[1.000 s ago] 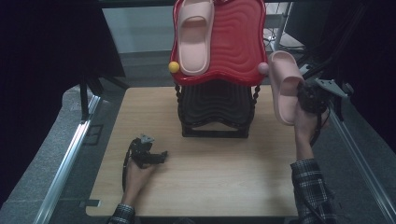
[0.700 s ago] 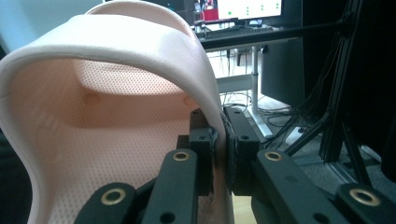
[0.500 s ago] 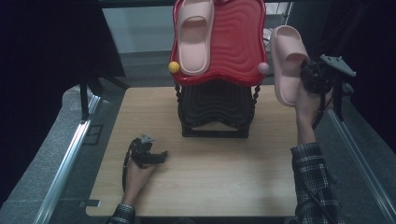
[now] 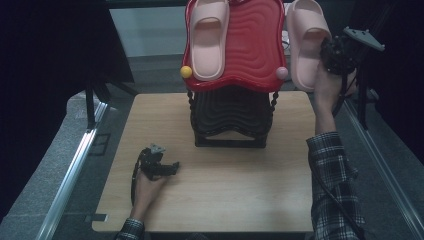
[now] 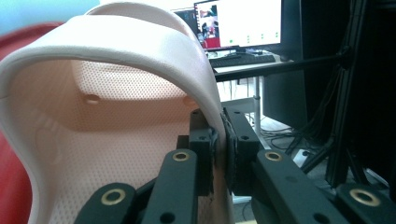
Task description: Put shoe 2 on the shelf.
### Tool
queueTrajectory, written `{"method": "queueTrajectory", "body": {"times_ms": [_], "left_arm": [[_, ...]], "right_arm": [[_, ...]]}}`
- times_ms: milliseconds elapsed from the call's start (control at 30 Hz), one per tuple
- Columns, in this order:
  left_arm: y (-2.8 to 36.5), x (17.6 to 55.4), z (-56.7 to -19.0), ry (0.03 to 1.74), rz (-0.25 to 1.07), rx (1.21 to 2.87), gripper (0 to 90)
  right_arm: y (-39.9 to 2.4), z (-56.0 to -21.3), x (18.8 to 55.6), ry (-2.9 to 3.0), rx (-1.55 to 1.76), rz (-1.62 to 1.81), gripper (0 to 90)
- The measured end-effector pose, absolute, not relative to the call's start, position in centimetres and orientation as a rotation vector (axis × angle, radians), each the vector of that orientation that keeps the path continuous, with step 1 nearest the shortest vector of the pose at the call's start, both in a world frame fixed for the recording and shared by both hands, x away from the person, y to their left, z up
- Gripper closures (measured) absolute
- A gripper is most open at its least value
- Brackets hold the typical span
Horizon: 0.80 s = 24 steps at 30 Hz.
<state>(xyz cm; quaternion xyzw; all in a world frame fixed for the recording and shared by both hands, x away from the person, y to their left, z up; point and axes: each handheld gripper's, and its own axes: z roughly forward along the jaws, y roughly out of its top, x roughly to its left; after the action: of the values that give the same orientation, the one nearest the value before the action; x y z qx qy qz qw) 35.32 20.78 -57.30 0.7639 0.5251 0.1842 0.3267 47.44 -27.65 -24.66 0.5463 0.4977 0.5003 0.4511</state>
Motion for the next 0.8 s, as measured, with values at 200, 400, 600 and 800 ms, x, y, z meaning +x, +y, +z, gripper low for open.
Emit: {"method": "queueTrajectory", "body": {"times_ms": [200, 400, 600, 800], "left_arm": [[20.8, 35.3, -57.3, 1.374, 0.482, 2.004, 4.7], [20.8, 35.3, -57.3, 1.374, 0.482, 2.005, 4.7], [20.8, 35.3, -57.3, 1.374, 0.483, 2.005, 4.7], [20.8, 35.3, -57.3, 1.372, 0.483, 2.005, 4.9]], "right_arm": [[-26.5, -23.0, 48.2, 1.213, 1.356, 1.252, 82.8], [-25.3, -21.4, 48.8, 1.202, 1.339, 1.230, 82.9], [-23.2, -20.3, 49.2, 1.215, 1.301, 1.203, 82.8], [-20.3, -19.8, 49.7, 1.230, 1.229, 1.076, 82.2]]}}
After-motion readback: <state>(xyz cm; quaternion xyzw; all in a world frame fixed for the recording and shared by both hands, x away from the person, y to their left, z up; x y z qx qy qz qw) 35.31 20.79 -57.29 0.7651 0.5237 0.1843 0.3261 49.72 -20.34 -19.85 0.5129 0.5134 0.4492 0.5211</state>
